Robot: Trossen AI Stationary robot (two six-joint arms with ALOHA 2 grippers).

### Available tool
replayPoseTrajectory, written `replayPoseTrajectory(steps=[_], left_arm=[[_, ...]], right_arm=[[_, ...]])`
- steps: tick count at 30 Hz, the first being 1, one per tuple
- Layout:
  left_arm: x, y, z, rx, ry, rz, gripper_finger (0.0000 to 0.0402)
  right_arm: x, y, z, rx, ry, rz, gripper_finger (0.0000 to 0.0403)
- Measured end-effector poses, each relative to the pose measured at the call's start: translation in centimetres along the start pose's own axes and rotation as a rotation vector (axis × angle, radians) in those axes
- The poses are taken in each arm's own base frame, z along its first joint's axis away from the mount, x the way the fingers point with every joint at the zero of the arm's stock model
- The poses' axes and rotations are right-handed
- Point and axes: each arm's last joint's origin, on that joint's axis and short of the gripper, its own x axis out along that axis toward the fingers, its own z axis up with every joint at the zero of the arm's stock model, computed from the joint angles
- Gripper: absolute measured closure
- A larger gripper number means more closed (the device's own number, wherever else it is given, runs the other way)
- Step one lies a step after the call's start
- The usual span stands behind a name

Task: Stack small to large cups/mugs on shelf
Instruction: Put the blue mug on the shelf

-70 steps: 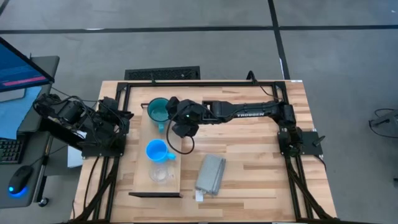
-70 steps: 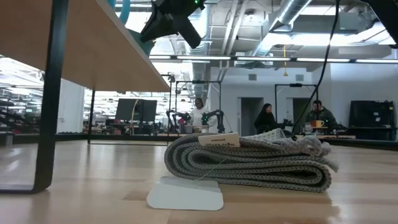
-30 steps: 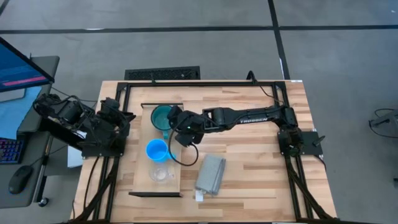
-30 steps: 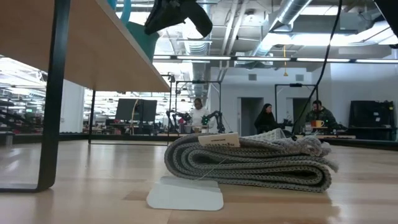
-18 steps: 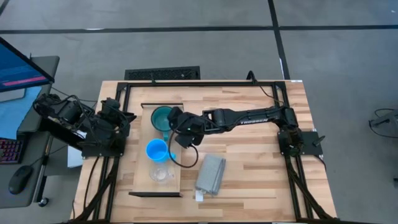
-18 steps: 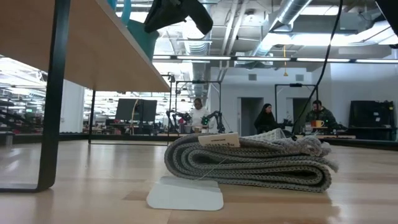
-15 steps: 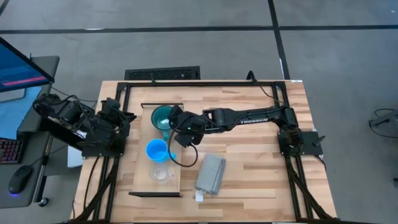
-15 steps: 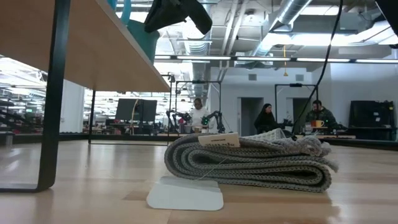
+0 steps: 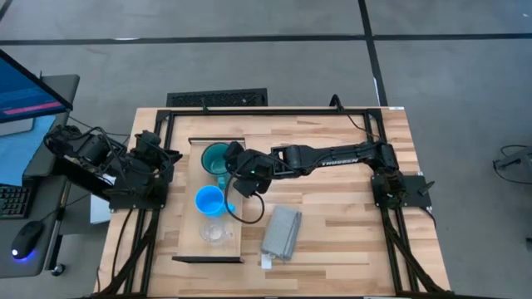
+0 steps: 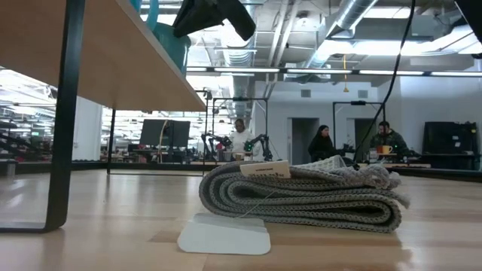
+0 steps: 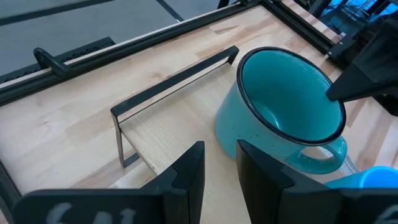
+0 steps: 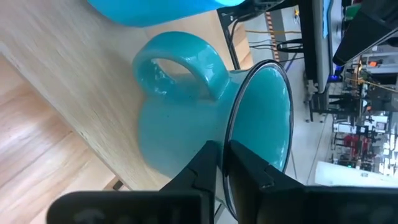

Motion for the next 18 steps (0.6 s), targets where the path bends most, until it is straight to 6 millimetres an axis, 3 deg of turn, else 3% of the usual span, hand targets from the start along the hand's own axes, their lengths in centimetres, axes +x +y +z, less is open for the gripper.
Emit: replayPoseTrajectory(steps=[18], left_arm=[[0.00,-0.01,-0.01,0.002,0.002,-0.001,0.0319]], right_arm=[[0.02,-0.34,0.24,-0.046,-0.027,-0.035,0.0352]])
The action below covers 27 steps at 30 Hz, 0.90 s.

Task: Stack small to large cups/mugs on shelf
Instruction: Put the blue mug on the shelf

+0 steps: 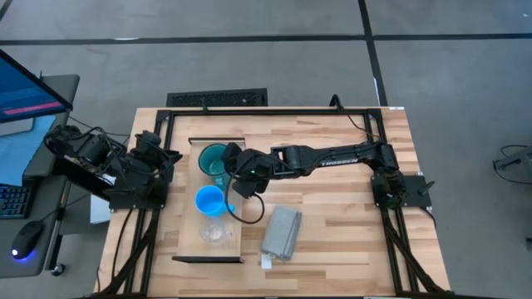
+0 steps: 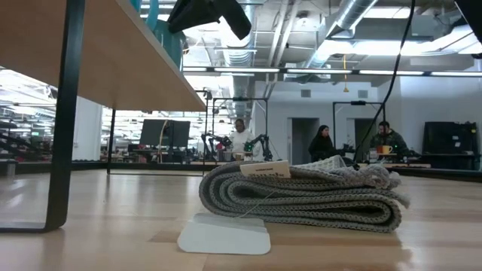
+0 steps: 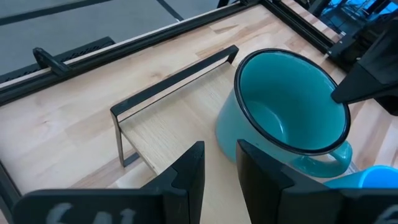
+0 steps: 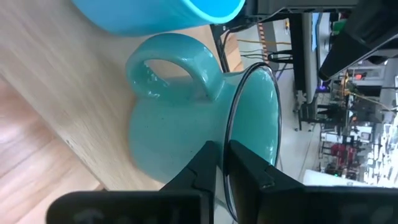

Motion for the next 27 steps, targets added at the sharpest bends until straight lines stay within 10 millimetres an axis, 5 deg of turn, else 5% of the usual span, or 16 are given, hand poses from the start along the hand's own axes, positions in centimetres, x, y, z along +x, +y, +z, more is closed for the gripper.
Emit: replayPoseTrajectory(steps=[27], left_arm=[[0.00,-0.03,-0.07,-0.006,0.023,-0.010,0.0319]], right_arm=[[0.32,0.16,-0.71,0.008,0.000,0.039,0.0352]])
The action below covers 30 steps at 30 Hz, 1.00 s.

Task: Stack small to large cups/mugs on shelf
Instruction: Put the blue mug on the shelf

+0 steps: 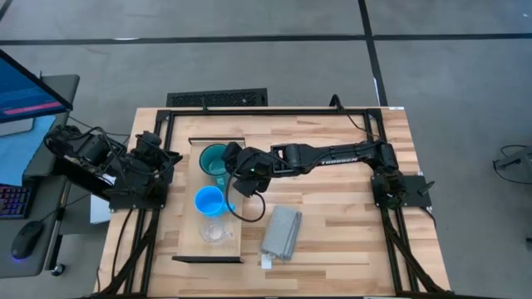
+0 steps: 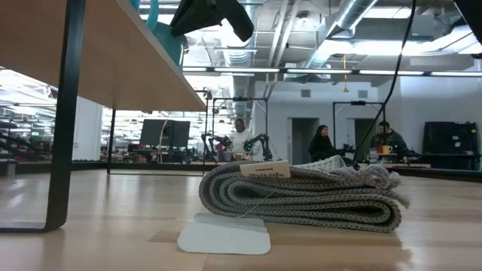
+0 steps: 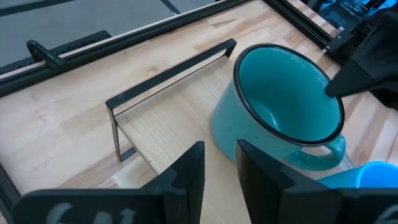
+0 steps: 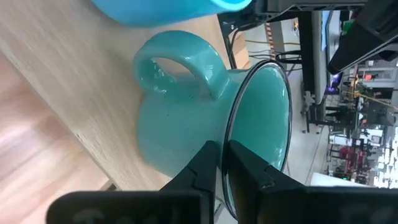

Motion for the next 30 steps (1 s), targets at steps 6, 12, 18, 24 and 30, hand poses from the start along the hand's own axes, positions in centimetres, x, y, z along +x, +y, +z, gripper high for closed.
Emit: replayPoseTrajectory(steps=[6,12,18,24,30], left_arm=[[0.0,0.0,0.0,-0.008,0.017,-0.007,0.0319],[0.0,0.0,0.0,-0.008,0.017,-0.007,0.0319],[0.0,0.0,0.0,-0.008,0.017,-0.007,0.0319],[0.0,0.0,-0.1,-0.008,0.024,-0.010,0.0319],[0.0,0.0,-0.1,-0.005,0.024,-0.010,0.0319]], right_arm=[[0.2,-0.2,-0.8,-0.041,0.017,0.001,0.0352],[0.4,-0.5,-1.6,-0.064,0.031,0.002,0.0352],[0.5,-0.6,-2.7,-0.124,0.056,0.025,0.0352],[0.6,-0.7,-3.2,-0.122,0.065,0.031,0.0352],[0.6,-0.7,-3.1,-0.072,0.048,0.032,0.0352]])
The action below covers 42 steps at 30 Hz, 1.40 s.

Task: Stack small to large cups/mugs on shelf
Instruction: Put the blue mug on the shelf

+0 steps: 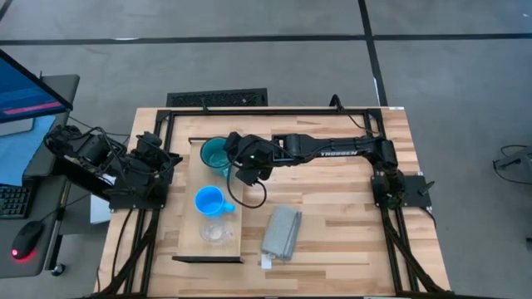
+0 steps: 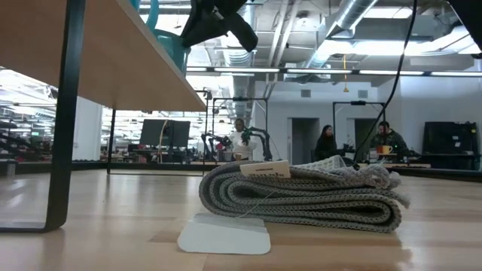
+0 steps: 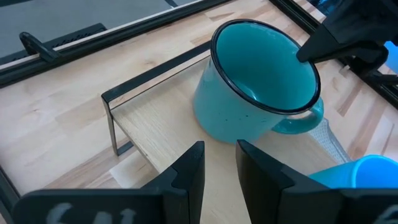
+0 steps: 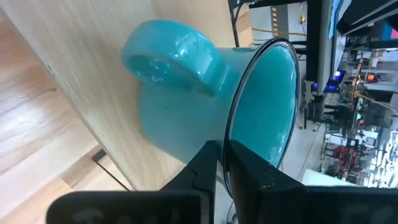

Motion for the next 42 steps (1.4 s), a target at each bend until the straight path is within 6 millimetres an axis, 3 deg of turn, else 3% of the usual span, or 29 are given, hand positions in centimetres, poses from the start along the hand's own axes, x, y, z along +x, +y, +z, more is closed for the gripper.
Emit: replayPoseTrajectory(steps=[15,29,42], left_arm=[[0.0,0.0,0.0,0.001,0.001,0.000,0.0319],[0.0,0.0,0.0,0.001,0.001,0.000,0.0319],[0.0,0.0,0.0,0.005,0.002,0.000,0.0319]], right_arm=[[0.1,0.1,0.0,-0.046,-0.020,0.009,0.0347],[0.2,0.4,0.4,-0.035,0.031,0.009,0.0268],[0.1,0.0,1.1,-0.029,0.073,-0.061,0.0236]])
